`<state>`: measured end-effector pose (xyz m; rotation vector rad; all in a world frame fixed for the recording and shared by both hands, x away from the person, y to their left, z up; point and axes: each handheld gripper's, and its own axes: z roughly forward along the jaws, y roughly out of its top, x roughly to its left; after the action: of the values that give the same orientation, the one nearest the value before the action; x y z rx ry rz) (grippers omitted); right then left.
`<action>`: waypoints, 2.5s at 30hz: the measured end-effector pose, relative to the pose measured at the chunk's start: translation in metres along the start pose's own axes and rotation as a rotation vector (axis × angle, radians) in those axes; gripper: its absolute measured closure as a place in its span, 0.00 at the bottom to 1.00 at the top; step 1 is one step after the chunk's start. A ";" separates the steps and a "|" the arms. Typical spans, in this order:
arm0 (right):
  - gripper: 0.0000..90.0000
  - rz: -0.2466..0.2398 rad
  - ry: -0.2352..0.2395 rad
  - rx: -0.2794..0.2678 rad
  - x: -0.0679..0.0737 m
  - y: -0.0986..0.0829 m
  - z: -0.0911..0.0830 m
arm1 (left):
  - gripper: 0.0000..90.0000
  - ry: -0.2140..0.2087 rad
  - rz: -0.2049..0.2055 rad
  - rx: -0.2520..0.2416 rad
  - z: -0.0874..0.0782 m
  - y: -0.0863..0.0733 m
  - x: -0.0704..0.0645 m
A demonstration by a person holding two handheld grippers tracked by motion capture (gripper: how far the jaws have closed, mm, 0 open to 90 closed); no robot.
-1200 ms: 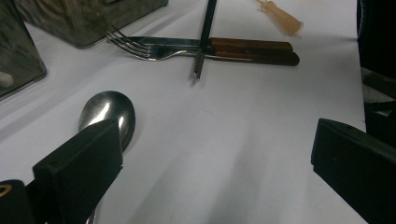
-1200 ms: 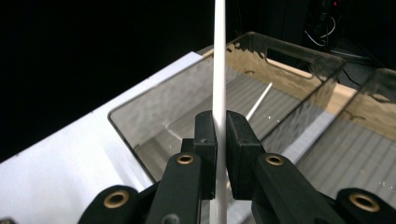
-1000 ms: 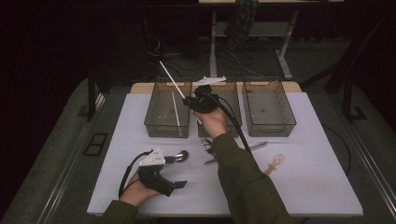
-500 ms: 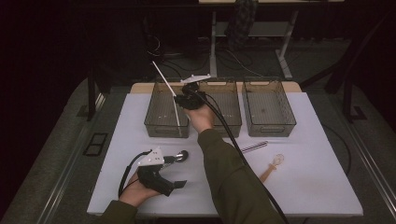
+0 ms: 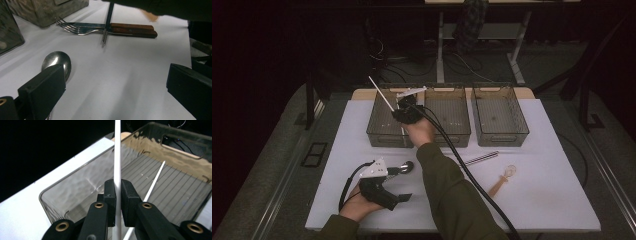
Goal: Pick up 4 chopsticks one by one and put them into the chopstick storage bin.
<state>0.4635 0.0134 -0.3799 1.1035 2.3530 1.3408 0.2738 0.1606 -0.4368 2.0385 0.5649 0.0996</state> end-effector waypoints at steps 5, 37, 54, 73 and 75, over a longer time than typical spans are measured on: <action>0.92 -0.039 -0.019 0.044 0.005 -0.006 0.007 | 0.01 0.000 -0.001 0.000 0.000 0.000 0.000; 0.41 -0.061 0.067 0.035 -0.020 -0.021 -0.070 | 0.01 0.009 0.002 0.001 0.000 0.000 0.002; 0.35 -0.061 0.089 -0.006 -0.054 -0.060 -0.141 | 0.01 0.014 -0.001 0.012 0.001 -0.001 0.003; 0.34 -0.063 0.104 -0.024 -0.079 -0.124 -0.209 | 0.01 0.029 -0.014 0.013 0.001 -0.002 0.005; 0.34 -0.061 0.105 -0.024 -0.080 -0.132 -0.215 | 0.01 0.029 -0.011 0.013 0.001 -0.002 0.004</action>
<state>0.3422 -0.2222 -0.3796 0.9692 2.4162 1.4343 0.2771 0.1621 -0.4396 2.0488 0.5967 0.1195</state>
